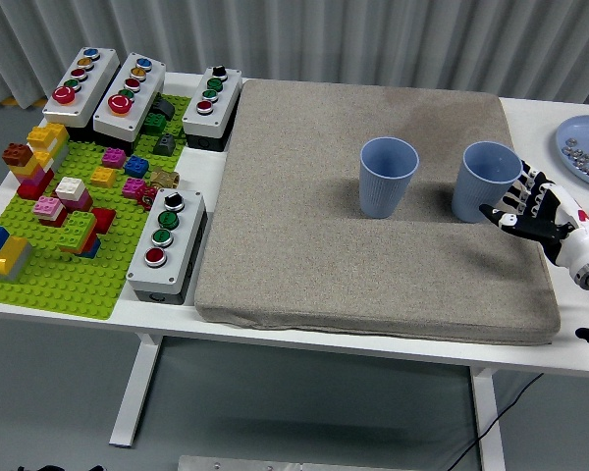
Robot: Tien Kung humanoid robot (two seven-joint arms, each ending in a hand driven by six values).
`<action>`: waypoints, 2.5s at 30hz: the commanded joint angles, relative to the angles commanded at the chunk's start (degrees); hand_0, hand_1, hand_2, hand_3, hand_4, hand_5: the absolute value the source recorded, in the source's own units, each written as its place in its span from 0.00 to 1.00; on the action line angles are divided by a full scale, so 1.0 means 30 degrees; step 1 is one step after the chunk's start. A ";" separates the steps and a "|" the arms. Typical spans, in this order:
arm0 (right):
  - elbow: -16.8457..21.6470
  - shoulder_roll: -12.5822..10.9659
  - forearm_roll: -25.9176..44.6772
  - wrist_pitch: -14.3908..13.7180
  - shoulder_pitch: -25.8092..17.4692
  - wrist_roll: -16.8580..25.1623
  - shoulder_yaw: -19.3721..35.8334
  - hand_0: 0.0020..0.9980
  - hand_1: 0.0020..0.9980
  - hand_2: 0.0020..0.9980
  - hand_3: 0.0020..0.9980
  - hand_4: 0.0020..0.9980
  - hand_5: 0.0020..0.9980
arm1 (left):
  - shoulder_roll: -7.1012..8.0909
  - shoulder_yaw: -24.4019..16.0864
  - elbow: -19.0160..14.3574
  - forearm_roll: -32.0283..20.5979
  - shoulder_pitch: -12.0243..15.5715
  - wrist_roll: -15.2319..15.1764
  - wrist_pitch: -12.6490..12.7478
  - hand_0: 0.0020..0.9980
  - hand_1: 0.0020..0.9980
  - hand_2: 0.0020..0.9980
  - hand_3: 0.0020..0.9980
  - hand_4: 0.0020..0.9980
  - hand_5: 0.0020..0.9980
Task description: Pick cup pour cup place
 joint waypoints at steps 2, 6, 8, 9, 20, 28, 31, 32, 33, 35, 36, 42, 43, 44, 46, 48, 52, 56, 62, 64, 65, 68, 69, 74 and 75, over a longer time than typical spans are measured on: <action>-0.0091 0.0039 0.0093 -0.0033 0.0039 0.0108 -0.0061 0.96 0.94 1.00 1.00 0.83 0.14 | 0.0003 0.0039 0.0000 -0.0029 -0.0003 -0.0005 -0.0004 0.77 0.76 0.81 0.65 0.50 0.97; -0.0338 0.0098 0.0211 -0.0139 0.0089 0.0242 -0.0141 0.96 0.94 1.00 1.00 0.83 0.14 | 0.0007 0.0138 0.0000 -0.0125 -0.0008 -0.0020 -0.0003 0.77 0.76 0.81 0.65 0.50 0.97; -0.0466 0.0132 0.0289 -0.0177 0.0142 0.0335 -0.0198 0.96 0.94 1.00 1.00 0.83 0.14 | 0.0006 0.0180 0.0000 -0.0168 -0.0015 -0.0026 -0.0003 0.77 0.76 0.81 0.65 0.50 0.97; -0.0628 0.0186 0.0354 -0.0251 0.0253 0.0437 -0.0274 0.96 0.94 1.00 1.00 0.83 0.14 | 0.0005 0.0210 0.0000 -0.0203 -0.0019 -0.0032 -0.0004 0.77 0.76 0.81 0.65 0.50 0.97; -0.1962 0.0550 0.0842 -0.0510 0.1092 0.0952 -0.0600 0.96 0.94 1.00 1.00 0.82 0.14 | -0.0007 0.0548 0.0000 -0.0541 -0.0136 -0.0096 -0.0011 0.77 0.76 0.81 0.65 0.50 0.97; -0.2191 0.0621 0.0847 -0.0544 0.1114 0.0977 -0.0702 0.96 0.94 1.00 1.00 0.82 0.14 | -0.0014 0.0669 0.0000 -0.0657 -0.0178 -0.0114 -0.0030 0.77 0.76 0.81 0.65 0.50 0.97; -0.2263 0.0626 0.0866 -0.0543 0.1147 0.1004 -0.0742 0.96 0.94 1.00 1.00 0.82 0.14 | -0.0018 0.0672 0.0000 -0.0658 -0.0188 -0.0111 -0.0035 0.77 0.76 0.81 0.65 0.50 0.97; -0.2275 0.0627 0.0867 -0.0541 0.1152 0.1008 -0.0745 0.96 0.94 1.00 1.00 0.82 0.14 | -0.0019 0.0675 0.0000 -0.0662 -0.0190 -0.0111 -0.0035 0.77 0.76 0.81 0.65 0.50 0.97; -0.2378 0.0642 0.0882 -0.0552 0.1194 0.1037 -0.0775 0.96 0.94 1.00 1.00 0.82 0.14 | -0.0019 0.0660 0.0000 -0.0652 -0.0189 -0.0110 -0.0031 0.77 0.76 0.81 0.65 0.50 0.97; -0.2493 0.0651 0.0878 -0.0558 0.1293 0.1080 -0.0827 0.96 0.94 1.00 1.00 0.81 0.14 | -0.0018 0.0652 0.0000 -0.0647 -0.0199 -0.0119 -0.0031 0.77 0.76 0.81 0.65 0.50 0.97; -0.2517 0.0651 0.0868 -0.0559 0.1327 0.1090 -0.0852 0.96 0.94 1.00 1.00 0.81 0.14 | -0.0018 0.0648 0.0000 -0.0645 -0.0202 -0.0120 -0.0029 0.77 0.76 0.81 0.65 0.50 0.97; -0.2872 0.0738 0.0805 -0.0556 0.1804 0.1159 -0.1260 0.96 0.94 1.00 1.00 0.81 0.13 | -0.0015 0.0661 0.0000 -0.0617 -0.0250 -0.0107 -0.0043 0.77 0.76 0.81 0.65 0.50 0.97; -0.2911 0.0756 0.0820 -0.0556 0.1838 0.1165 -0.1285 0.96 0.94 1.00 1.00 0.81 0.13 | -0.0013 0.0676 0.0000 -0.0627 -0.0254 -0.0107 -0.0045 0.77 0.76 0.81 0.65 0.50 0.97; -0.3009 0.0805 0.0820 -0.0564 0.1932 0.1208 -0.1344 0.96 0.94 1.00 1.00 0.81 0.13 | -0.0008 0.0699 0.0000 -0.0628 -0.0262 -0.0104 -0.0051 0.77 0.76 0.81 0.65 0.50 0.97; -0.3154 0.0878 0.0842 -0.0554 0.2058 0.1239 -0.1420 0.96 0.94 1.00 1.00 0.81 0.13 | 0.0000 0.0737 0.0000 -0.0632 -0.0260 -0.0098 -0.0061 0.77 0.76 0.81 0.65 0.50 0.97; -0.3290 0.0928 0.0868 -0.0552 0.2184 0.1242 -0.1484 0.96 0.94 1.00 1.00 0.81 0.13 | 0.0010 0.0791 0.0000 -0.0662 -0.0269 -0.0104 -0.0065 0.77 0.76 0.81 0.65 0.50 0.97; -0.3525 0.1009 0.0864 -0.0549 0.2312 0.1255 -0.1464 0.96 0.94 1.00 1.00 0.81 0.13 | 0.0027 0.0850 0.0000 -0.0689 -0.0278 -0.0115 -0.0063 0.77 0.76 0.81 0.65 0.50 0.97; -0.3825 0.1077 0.0871 -0.0542 0.2485 0.1290 -0.1439 0.96 0.94 1.00 1.00 0.81 0.13 | 0.0032 0.0902 0.0000 -0.0669 -0.0270 -0.0111 -0.0073 0.77 0.76 0.81 0.65 0.50 0.96; -0.4215 0.1155 0.0895 -0.0509 0.2720 0.1286 -0.1527 0.96 0.94 1.00 1.00 0.81 0.13 | 0.0044 0.0981 0.0000 -0.0699 -0.0291 -0.0136 -0.0076 0.77 0.76 0.81 0.65 0.50 0.97; -0.4306 0.1184 0.0894 -0.0497 0.2795 0.1281 -0.1569 0.96 0.94 1.00 1.00 0.81 0.13 | 0.0044 0.1009 0.0000 -0.0736 -0.0315 -0.0150 -0.0072 0.77 0.76 0.81 0.65 0.50 0.97; -0.4343 0.1199 0.0893 -0.0496 0.2836 0.1281 -0.1590 0.96 0.94 1.00 1.00 0.81 0.13 | 0.0042 0.1009 0.0000 -0.0749 -0.0329 -0.0156 -0.0068 0.77 0.76 0.81 0.65 0.50 0.97; -0.4447 0.1240 0.0910 -0.0481 0.2940 0.1266 -0.1610 0.96 0.94 1.00 1.00 0.81 0.13 | 0.0049 0.1070 0.0000 -0.0828 -0.0371 -0.0179 -0.0061 0.77 0.76 0.81 0.65 0.50 0.97; -0.4469 0.1251 0.0882 -0.0477 0.3009 0.1261 -0.1635 0.96 0.94 1.00 1.00 0.81 0.13 | 0.0052 0.1074 0.0000 -0.0845 -0.0403 -0.0189 -0.0054 0.77 0.76 0.81 0.65 0.50 0.97; -0.4425 0.1267 0.0868 -0.0527 0.3093 0.1278 -0.1651 0.96 0.93 1.00 1.00 0.81 0.14 | 0.0059 0.1083 0.0000 -0.0862 -0.0444 -0.0195 -0.0053 0.77 0.76 0.81 0.65 0.50 0.97; -0.4411 0.1264 0.0885 -0.0551 0.3104 0.1292 -0.1659 0.96 0.93 1.00 1.00 0.81 0.14 | 0.0057 0.1073 0.0000 -0.0866 -0.0444 -0.0194 -0.0049 0.77 0.76 0.81 0.65 0.50 0.97</action>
